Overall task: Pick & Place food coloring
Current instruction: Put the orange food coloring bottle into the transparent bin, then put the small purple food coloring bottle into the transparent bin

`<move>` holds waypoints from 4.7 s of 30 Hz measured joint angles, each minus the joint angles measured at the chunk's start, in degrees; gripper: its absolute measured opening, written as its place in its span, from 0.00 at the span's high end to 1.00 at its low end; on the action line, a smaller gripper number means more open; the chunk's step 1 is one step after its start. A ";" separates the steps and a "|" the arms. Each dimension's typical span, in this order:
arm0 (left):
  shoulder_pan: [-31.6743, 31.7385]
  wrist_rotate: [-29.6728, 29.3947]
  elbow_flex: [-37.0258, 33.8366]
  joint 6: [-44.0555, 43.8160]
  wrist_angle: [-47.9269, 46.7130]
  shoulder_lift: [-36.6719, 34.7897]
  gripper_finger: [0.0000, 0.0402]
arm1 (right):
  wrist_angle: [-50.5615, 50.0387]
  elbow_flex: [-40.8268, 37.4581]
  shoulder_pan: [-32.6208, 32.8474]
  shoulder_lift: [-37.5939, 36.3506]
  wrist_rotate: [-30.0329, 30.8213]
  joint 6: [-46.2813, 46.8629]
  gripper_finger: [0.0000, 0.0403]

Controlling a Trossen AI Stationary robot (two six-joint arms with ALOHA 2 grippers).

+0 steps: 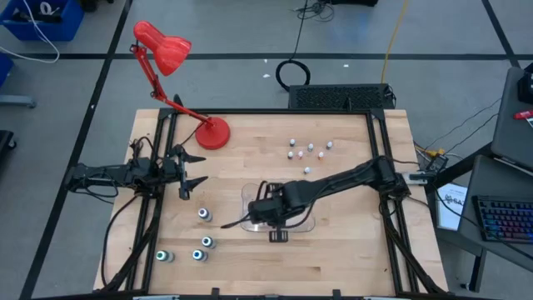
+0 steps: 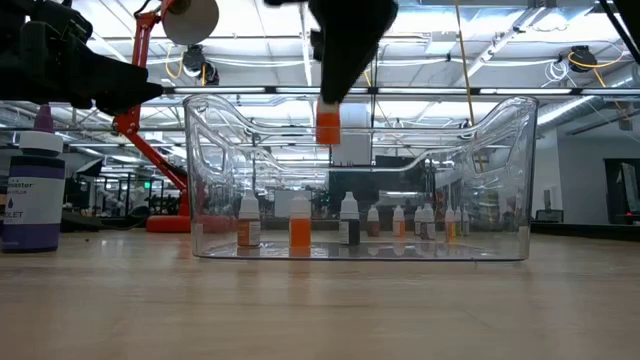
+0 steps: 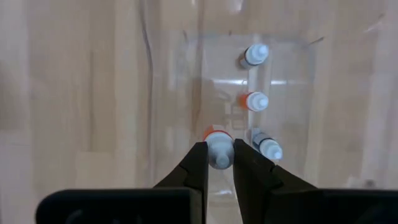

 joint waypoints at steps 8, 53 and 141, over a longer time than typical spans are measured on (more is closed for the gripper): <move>0.00 0.00 0.00 0.00 0.00 -0.02 0.24 | 2.22 -0.07 -0.07 3.57 -0.41 -4.55 0.91; 0.00 0.00 -0.01 0.00 0.02 0.00 0.24 | 19.91 -13.29 -1.11 3.43 -5.94 -5.27 0.61; 0.00 0.00 -0.02 0.00 0.00 0.00 0.24 | 37.22 -62.82 -30.10 -34.14 -4.42 -8.69 0.59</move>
